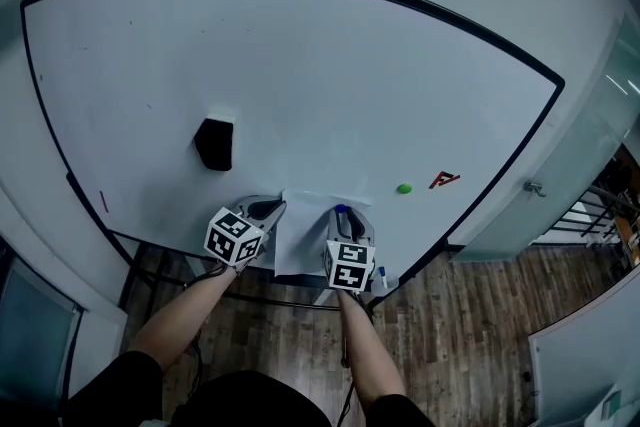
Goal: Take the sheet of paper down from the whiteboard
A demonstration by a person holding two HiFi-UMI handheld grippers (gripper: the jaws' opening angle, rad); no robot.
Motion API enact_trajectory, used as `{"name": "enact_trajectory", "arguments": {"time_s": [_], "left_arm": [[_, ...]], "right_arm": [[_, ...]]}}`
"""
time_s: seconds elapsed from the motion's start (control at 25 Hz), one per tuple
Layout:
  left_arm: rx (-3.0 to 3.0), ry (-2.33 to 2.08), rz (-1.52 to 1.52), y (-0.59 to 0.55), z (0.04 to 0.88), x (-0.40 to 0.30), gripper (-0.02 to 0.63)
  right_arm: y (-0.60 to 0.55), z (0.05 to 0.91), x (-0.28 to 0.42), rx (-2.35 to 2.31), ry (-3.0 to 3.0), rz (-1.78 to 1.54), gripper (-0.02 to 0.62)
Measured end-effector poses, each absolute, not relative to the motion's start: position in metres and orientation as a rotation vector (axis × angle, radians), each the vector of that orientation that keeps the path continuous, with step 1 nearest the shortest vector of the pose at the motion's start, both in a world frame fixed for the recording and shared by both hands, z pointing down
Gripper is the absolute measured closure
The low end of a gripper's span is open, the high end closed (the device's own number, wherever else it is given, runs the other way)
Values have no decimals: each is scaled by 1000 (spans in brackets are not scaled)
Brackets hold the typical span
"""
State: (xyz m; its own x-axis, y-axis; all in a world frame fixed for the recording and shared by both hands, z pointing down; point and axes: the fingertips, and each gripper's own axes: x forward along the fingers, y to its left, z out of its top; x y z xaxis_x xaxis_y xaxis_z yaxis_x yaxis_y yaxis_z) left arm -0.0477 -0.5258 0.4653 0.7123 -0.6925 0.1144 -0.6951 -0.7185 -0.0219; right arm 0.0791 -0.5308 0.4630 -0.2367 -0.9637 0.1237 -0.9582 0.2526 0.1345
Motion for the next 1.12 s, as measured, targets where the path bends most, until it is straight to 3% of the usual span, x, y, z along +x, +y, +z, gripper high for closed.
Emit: {"name": "enact_trajectory", "arguments": {"time_s": [1.12], "left_arm": [[2781,-1349,223,-517,479,-101,588]], "right_arm": [[-531,467,92,1832,-2310,-58,468]]}}
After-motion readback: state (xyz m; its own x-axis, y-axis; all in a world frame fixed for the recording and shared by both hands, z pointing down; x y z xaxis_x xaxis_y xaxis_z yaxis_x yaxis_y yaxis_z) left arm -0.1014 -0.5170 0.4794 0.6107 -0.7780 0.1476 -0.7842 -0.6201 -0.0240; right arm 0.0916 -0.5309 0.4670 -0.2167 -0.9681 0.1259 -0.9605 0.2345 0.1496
